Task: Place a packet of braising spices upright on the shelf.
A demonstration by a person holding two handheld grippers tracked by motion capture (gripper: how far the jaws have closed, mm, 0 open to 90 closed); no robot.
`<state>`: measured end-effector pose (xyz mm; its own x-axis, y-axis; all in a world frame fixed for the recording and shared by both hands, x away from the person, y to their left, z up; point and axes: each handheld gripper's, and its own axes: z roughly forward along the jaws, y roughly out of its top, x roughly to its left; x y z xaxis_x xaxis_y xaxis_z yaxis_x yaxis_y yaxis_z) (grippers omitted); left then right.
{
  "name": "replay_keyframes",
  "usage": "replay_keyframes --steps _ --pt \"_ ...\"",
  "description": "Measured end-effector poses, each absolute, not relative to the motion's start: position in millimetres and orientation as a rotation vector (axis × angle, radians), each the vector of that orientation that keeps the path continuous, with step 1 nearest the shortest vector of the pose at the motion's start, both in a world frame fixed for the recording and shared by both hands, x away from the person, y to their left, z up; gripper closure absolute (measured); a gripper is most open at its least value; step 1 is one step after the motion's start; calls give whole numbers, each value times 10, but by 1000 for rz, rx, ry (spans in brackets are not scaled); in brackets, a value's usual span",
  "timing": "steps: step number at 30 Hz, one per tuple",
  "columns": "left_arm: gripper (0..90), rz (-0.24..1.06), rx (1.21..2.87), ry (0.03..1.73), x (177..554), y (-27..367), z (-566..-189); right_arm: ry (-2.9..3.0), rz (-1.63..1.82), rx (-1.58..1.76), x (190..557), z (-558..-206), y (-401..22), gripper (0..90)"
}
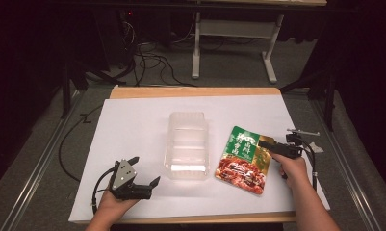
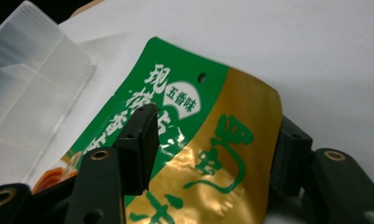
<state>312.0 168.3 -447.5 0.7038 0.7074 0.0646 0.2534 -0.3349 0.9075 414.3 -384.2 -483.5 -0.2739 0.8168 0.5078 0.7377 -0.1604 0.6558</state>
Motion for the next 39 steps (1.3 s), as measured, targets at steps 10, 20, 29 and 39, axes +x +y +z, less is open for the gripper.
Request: replay_keyframes --steps 10,20,29,39 --pt "32 560 1911 738 3123 1666 -4482 2053 1370 1782 4118 -4835 -3801 575" --pt "32 575 1893 738 3108 1683 -4460 2033 1390 1706 4049 -4773 -3812 900" --pt "34 585 1881 738 3107 1688 -4450 1912 1595 1567 3775 -4502 -3806 900" --pt "34 588 1874 740 3100 1699 -4440 1799 1733 1389 3538 -4134 -3710 900"
